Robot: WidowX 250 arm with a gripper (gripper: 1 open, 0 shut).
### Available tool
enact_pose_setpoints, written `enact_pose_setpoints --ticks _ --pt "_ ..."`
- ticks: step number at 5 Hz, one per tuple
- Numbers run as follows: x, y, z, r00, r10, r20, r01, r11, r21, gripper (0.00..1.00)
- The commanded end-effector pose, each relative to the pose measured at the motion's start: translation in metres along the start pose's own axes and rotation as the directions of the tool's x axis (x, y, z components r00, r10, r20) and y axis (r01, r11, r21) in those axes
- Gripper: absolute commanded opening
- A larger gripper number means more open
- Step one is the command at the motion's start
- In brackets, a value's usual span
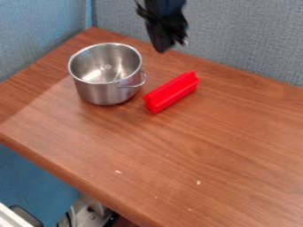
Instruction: Put the red object in the metal pot
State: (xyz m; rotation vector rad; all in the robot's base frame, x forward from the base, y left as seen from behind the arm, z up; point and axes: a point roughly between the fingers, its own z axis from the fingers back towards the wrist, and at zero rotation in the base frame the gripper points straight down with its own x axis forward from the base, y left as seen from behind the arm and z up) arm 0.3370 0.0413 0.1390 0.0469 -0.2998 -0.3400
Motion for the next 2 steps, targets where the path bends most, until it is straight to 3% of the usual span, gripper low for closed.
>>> enact_pose_setpoints --ticks 1,2 --pt "0.009 0.03 0.035 0.995 0.048 0.086 -0.053 0.997 0.064 0.0" --pt "0.004 0.051 0.048 0.988 0.111 0.105 -0.12 0.989 0.082 0.0"
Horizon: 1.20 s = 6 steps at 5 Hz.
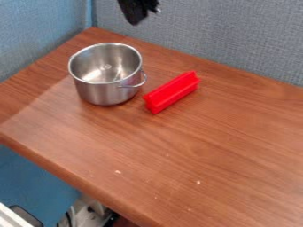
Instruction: Put the red object in the metal pot
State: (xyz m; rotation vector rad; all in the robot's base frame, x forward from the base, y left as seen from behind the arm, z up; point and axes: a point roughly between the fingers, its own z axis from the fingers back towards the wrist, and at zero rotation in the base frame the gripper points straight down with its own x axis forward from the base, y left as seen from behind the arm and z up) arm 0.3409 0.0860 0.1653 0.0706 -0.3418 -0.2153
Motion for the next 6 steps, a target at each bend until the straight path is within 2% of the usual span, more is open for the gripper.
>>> enact_pose_setpoints --ticks 1,2,3,4,5,6 --pt "0.009 0.022 0.031 0.994 0.066 0.085 -0.069 0.997 0.04 0.0" --pt "0.012 -0.006 0.028 0.994 0.05 0.098 -0.05 0.999 0.001 1.0" --pt "0.014 -0.036 0.021 0.997 0.016 0.082 -0.014 1.0 -0.024 1.0" --pt "0.022 -0.052 0.004 0.997 -0.019 0.077 0.022 0.999 -0.041 1.0" --pt "0.021 -0.06 -0.016 0.999 -0.009 0.032 0.011 0.998 -0.06 1.0" --pt "0.02 -0.07 -0.04 0.999 -0.047 -0.021 0.045 0.996 -0.071 1.0"
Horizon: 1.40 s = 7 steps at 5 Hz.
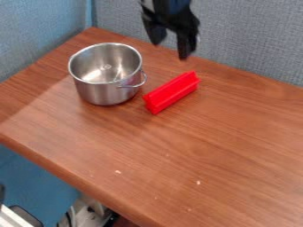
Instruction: Put the red object in the metal pot
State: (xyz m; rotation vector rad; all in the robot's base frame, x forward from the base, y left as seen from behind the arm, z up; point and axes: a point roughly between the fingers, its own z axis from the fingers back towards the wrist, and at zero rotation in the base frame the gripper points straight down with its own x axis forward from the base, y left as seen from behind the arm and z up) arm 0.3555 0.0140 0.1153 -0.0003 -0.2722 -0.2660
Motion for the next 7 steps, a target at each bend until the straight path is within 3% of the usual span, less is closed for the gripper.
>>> enact_pose_setpoints --ticks 1,5,6,7 --pt "0.007 -0.003 -0.012 1.0 -0.029 -0.009 0.029 1.0 0.012 1.0" --pt "0.007 -0.006 -0.05 0.996 -0.048 -0.078 0.05 0.999 0.019 1.0" --pt "0.006 -0.004 -0.058 0.994 -0.041 -0.098 0.043 0.999 0.017 0.0" --pt "0.006 -0.004 -0.052 0.996 -0.047 -0.081 0.049 0.999 0.02 0.0"
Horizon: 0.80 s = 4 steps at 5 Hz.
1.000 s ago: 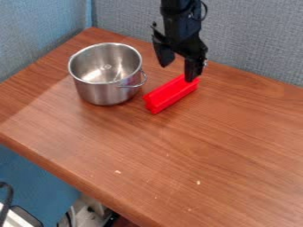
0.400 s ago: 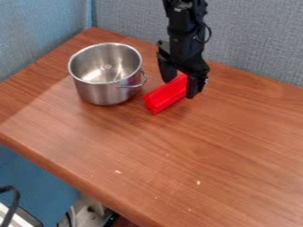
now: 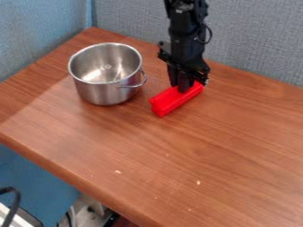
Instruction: Put the red object in the metal pot
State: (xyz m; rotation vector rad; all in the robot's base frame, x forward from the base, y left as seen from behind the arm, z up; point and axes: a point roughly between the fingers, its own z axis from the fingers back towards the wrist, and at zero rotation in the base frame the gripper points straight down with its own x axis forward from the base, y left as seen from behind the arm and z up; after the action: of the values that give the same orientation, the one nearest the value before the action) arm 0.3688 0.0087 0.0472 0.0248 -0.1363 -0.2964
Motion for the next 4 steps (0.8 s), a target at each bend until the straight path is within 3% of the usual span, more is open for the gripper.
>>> enact_pose_setpoints --ticks 1,2,4 --pt "0.005 -0.002 0.027 0.998 -0.021 0.06 0.019 0.999 0.027 0.0" --pt "0.002 -0.004 0.038 0.997 -0.026 0.072 0.024 0.999 0.034 0.0" --pt "-0.002 -0.002 0.092 0.985 -0.049 0.167 0.036 0.996 0.085 0.0"
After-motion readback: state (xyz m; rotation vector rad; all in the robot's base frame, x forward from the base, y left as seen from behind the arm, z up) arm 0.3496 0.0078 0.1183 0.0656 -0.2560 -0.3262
